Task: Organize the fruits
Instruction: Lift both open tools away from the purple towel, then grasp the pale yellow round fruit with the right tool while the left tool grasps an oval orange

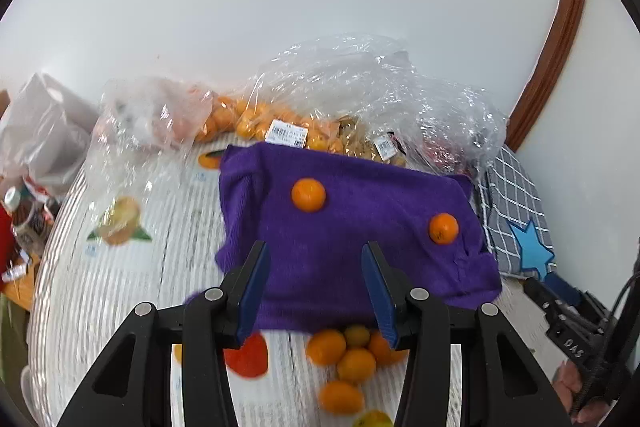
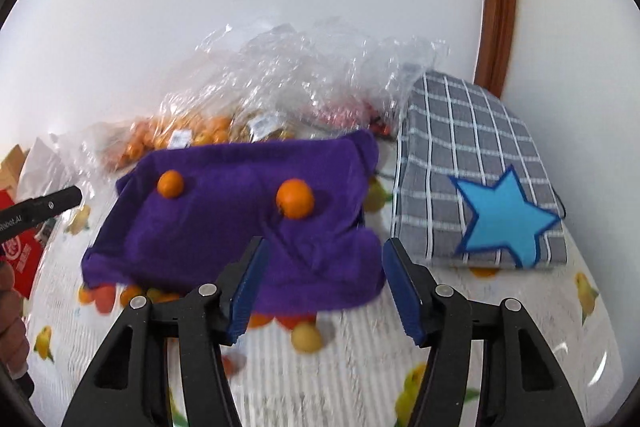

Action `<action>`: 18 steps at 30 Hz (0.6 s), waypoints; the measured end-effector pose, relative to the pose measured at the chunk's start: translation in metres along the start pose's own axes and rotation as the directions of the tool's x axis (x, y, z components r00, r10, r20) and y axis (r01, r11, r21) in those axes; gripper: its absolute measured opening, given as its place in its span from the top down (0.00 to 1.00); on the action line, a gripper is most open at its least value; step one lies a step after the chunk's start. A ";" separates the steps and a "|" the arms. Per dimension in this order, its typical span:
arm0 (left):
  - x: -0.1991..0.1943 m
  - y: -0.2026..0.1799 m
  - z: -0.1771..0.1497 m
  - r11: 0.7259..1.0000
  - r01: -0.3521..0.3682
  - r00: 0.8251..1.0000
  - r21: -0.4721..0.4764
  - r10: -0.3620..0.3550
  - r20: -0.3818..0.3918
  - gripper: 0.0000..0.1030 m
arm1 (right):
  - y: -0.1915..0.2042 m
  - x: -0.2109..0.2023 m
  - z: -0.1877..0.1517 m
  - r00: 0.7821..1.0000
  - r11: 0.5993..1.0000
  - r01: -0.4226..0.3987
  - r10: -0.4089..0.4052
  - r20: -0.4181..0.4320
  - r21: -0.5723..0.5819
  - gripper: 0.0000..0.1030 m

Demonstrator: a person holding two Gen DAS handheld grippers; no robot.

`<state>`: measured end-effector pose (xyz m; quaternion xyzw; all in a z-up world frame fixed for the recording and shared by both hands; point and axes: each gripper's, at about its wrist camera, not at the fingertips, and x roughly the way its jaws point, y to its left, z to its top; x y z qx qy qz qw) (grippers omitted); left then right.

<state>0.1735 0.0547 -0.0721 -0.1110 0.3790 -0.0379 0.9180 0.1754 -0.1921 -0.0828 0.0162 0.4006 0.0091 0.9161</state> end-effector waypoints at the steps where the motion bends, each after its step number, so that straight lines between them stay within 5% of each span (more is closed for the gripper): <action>1: -0.003 0.002 -0.005 1.000 0.004 1.000 -0.009 -0.004 -0.003 0.56 | 0.000 0.000 -0.004 1.000 1.000 -0.002 0.002 -0.008 -0.003 0.45; 18: 0.002 0.032 -0.065 0.997 -0.033 0.997 -0.071 0.028 -0.077 0.57 | -0.004 0.040 -0.070 0.991 0.998 -0.070 0.068 -0.118 -0.009 0.62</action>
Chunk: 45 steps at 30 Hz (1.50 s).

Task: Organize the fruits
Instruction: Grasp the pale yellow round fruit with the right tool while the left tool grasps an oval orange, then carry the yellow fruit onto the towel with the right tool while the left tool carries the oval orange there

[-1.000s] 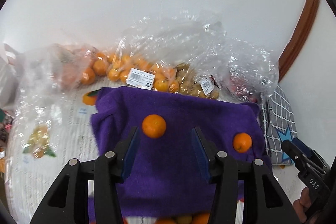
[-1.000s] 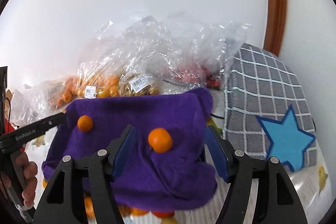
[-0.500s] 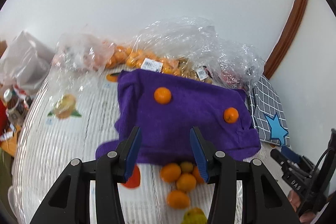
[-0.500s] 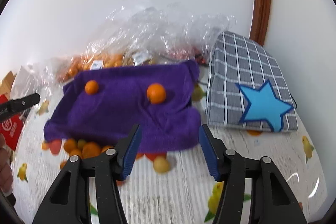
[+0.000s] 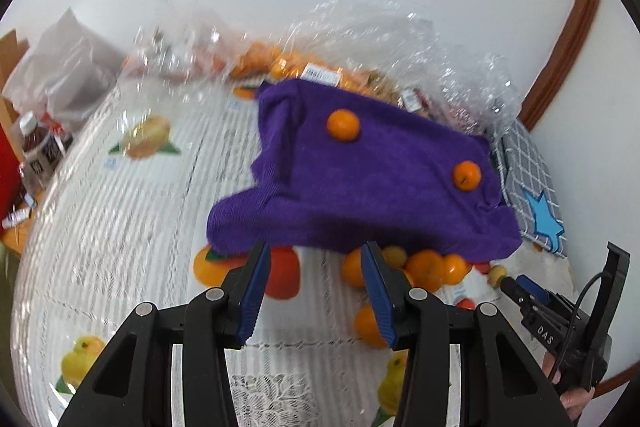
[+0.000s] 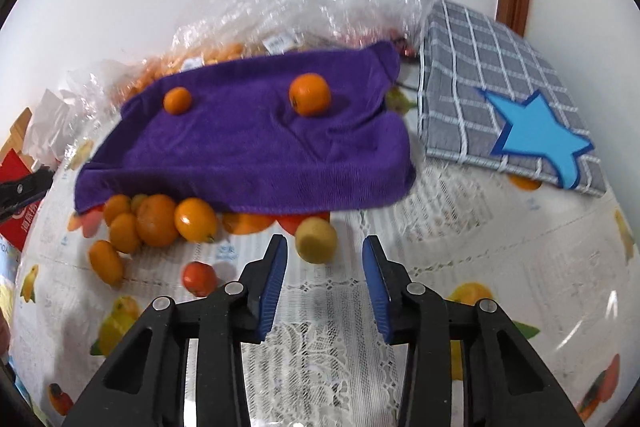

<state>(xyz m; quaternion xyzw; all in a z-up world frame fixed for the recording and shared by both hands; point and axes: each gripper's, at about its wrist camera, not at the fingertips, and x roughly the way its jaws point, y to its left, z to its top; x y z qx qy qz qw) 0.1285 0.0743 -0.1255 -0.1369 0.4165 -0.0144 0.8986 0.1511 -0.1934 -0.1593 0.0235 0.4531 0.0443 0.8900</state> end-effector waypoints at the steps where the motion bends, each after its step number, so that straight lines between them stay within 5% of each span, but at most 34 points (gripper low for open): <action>1: 0.002 0.002 -0.002 1.000 -0.001 1.000 -0.005 0.001 -0.006 0.57 | -0.002 0.004 -0.001 1.000 1.000 -0.010 0.010 -0.007 0.007 0.62; 6: 0.012 0.000 -0.008 1.000 0.006 1.000 0.012 -0.005 -0.029 0.57 | -0.005 0.025 -0.001 0.999 0.999 -0.032 0.033 -0.028 0.026 0.62; 8: 0.014 -0.005 -0.011 1.000 0.017 0.999 0.023 -0.016 -0.034 0.57 | -0.003 0.027 0.000 1.000 1.000 -0.021 0.021 -0.011 0.013 0.74; 15: 0.019 -0.030 -0.023 0.991 0.115 0.991 0.068 -0.110 -0.074 0.57 | -0.005 0.020 -0.005 0.999 0.999 -0.039 0.039 0.010 0.000 0.74; 24: 0.041 -0.047 -0.051 0.991 0.083 0.988 0.104 -0.068 -0.136 0.56 | -0.011 -0.003 -0.027 0.998 0.999 -0.053 0.053 0.027 0.004 0.74; 35: 0.037 -0.054 -0.065 0.971 0.076 0.997 0.226 -0.069 -0.039 0.63 | 0.014 -0.011 -0.042 0.999 0.998 -0.033 0.035 0.024 -0.052 0.74; 45: 0.028 -0.027 -0.062 0.985 0.150 0.989 0.091 -0.150 -0.003 0.63 | 0.013 -0.004 -0.040 1.000 0.998 -0.027 0.026 -0.012 -0.060 0.74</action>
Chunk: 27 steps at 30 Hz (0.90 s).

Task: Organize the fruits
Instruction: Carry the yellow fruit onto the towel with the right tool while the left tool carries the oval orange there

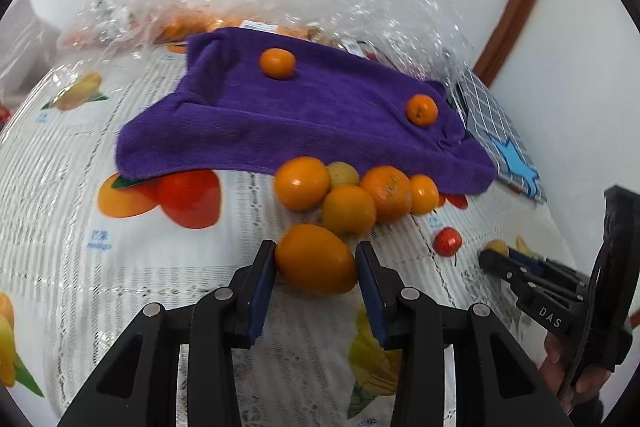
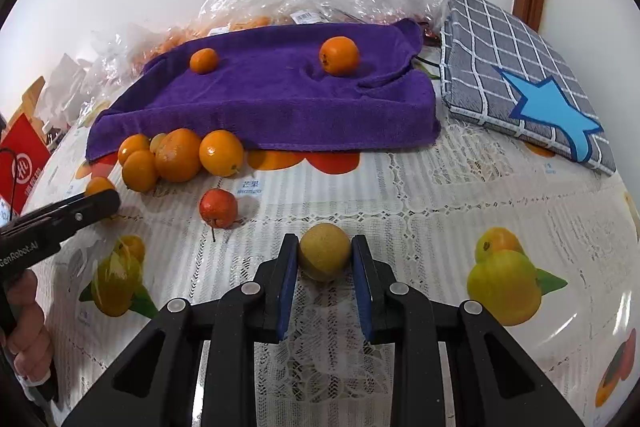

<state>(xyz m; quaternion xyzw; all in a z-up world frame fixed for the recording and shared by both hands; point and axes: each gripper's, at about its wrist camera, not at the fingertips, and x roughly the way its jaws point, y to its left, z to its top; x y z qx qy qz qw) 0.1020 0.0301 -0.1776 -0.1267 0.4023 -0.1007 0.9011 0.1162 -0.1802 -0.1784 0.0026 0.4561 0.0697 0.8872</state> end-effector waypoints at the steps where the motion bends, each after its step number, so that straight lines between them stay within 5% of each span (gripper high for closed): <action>1: 0.000 0.001 0.000 1.000 0.003 1.000 -0.008 -0.003 0.003 0.63 | -0.002 0.000 0.000 1.000 1.000 -0.007 0.007 0.000 0.006 0.74; 27: -0.031 0.018 0.017 0.998 -0.026 0.992 -0.050 0.032 0.123 0.63 | 0.000 -0.023 0.011 0.994 1.000 0.002 -0.004 0.106 0.021 0.74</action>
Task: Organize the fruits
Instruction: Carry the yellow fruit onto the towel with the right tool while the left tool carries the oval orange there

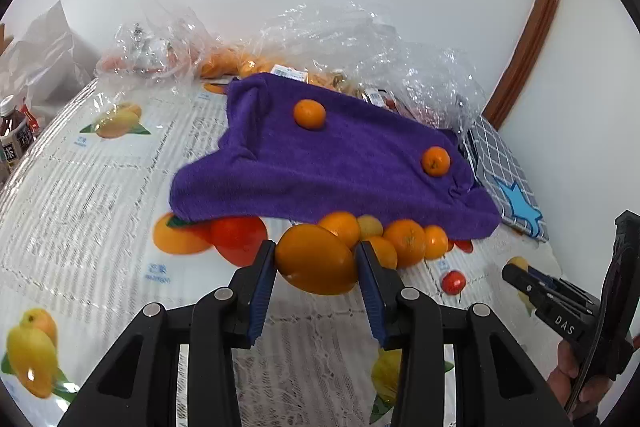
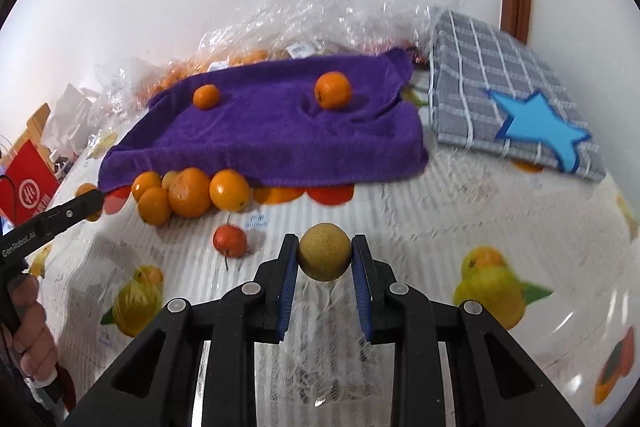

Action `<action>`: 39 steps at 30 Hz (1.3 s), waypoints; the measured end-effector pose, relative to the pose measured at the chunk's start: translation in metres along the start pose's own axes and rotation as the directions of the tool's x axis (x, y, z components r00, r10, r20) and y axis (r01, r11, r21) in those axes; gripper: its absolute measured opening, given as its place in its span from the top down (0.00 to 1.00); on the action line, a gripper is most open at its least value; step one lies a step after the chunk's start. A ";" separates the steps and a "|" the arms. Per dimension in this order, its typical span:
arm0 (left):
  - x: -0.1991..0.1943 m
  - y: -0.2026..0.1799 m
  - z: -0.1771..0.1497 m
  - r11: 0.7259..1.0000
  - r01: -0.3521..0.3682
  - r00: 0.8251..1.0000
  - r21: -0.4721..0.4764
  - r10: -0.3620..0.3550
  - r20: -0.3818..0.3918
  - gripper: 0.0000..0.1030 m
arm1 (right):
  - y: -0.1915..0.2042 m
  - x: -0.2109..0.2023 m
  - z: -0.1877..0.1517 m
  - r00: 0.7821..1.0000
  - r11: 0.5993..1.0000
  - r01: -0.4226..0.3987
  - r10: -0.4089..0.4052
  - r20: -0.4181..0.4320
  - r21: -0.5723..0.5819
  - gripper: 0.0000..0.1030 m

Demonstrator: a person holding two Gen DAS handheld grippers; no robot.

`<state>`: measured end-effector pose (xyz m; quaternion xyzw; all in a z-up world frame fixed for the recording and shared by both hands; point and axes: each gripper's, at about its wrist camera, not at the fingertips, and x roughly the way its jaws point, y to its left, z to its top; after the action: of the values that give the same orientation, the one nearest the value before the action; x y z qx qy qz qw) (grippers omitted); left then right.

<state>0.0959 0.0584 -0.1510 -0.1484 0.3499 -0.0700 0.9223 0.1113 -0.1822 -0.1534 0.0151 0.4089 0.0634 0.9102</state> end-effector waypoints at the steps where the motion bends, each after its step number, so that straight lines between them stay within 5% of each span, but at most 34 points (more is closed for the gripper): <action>1: -0.002 0.002 0.004 1.000 0.008 1.000 -0.010 -0.008 0.003 0.63 | 0.001 -0.001 0.004 1.000 1.000 0.001 -0.001 0.009 -0.006 0.74; 10: -0.003 -0.005 0.057 0.999 -0.026 0.996 0.019 0.024 0.080 0.63 | 0.002 0.000 0.061 0.996 1.000 -0.010 0.011 0.088 -0.009 0.74; 19: 0.048 -0.020 0.107 0.995 -0.095 0.989 0.012 0.093 0.118 0.63 | -0.005 0.024 0.122 0.989 1.000 -0.026 0.024 0.146 0.014 0.74; 26: 0.092 -0.018 0.099 0.989 -0.141 0.988 0.050 0.137 0.069 0.63 | -0.014 0.063 0.115 0.992 0.998 -0.059 0.055 0.118 0.034 0.74; 39: 0.112 -0.002 0.097 0.989 -0.147 0.989 0.027 0.147 0.016 0.63 | -0.019 0.084 0.109 0.992 0.996 -0.088 0.084 0.095 0.030 0.74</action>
<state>0.2438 0.0521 -0.1508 -0.1097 0.3523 -0.0056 0.9294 0.2497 -0.1875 -0.1452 0.0512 0.3656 0.0948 0.9245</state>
